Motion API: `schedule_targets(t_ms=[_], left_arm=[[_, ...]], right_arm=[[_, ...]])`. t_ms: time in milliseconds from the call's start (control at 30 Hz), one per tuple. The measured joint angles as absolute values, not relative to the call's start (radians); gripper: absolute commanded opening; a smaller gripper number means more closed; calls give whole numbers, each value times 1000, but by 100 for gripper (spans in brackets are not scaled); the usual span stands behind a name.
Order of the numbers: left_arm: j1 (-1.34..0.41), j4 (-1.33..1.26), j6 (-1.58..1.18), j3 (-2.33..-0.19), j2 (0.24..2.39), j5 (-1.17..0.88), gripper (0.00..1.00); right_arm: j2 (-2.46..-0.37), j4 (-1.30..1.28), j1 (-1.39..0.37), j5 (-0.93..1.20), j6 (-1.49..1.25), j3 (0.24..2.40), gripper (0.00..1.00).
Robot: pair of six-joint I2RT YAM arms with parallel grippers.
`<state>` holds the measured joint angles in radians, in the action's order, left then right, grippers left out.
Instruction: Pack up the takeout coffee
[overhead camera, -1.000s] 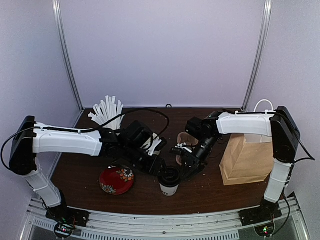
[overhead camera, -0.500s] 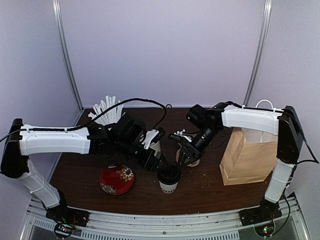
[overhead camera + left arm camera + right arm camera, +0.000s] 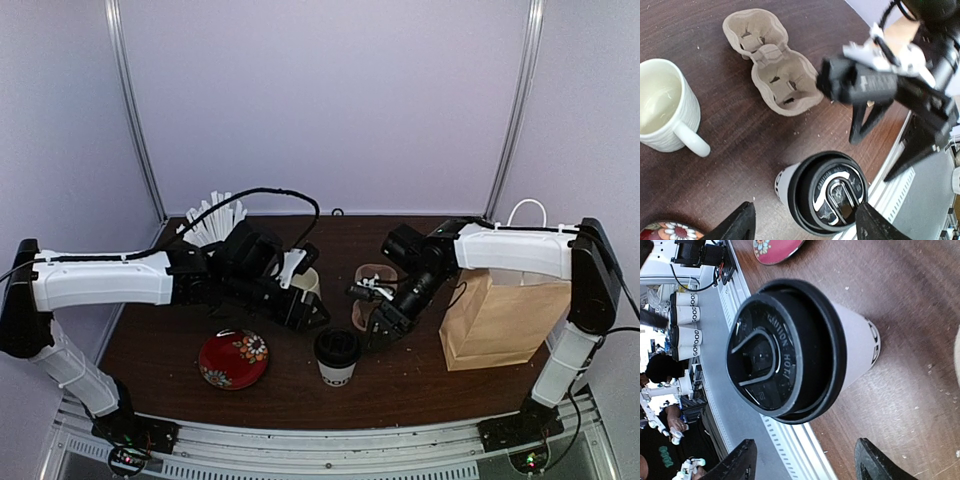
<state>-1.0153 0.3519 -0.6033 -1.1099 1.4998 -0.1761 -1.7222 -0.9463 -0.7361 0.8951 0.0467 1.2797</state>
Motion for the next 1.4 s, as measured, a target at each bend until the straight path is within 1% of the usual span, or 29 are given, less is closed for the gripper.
schedule_targets(t_ms=[67, 267, 300, 467, 1033, 1233, 1400], left_arm=[[-1003, 329, -607, -1110, 1515, -181, 69], [-992, 274, -617, -1110, 1601, -218, 65], [-992, 269, -620, -1110, 1611, -226, 64], [-993, 251, -625, -1110, 1633, -252, 58], [-992, 182, -667, -1062, 1644, -292, 46], [-992, 159, -676, -1051, 1644, -297, 42], [-991, 146, -684, -1042, 1643, -299, 41]], right_arm=[[-1722, -937, -749, 902, 42, 1265, 77], [-1723, -898, -778, 912, 25, 1262, 77], [-1724, -896, -781, 912, 23, 1262, 79], [-1742, -878, -792, 897, 17, 1262, 79], [-1796, -857, -797, 869, -17, 1272, 72], [-1806, -883, -799, 839, -27, 1288, 70], [-1826, -942, -799, 802, -31, 1331, 68]])
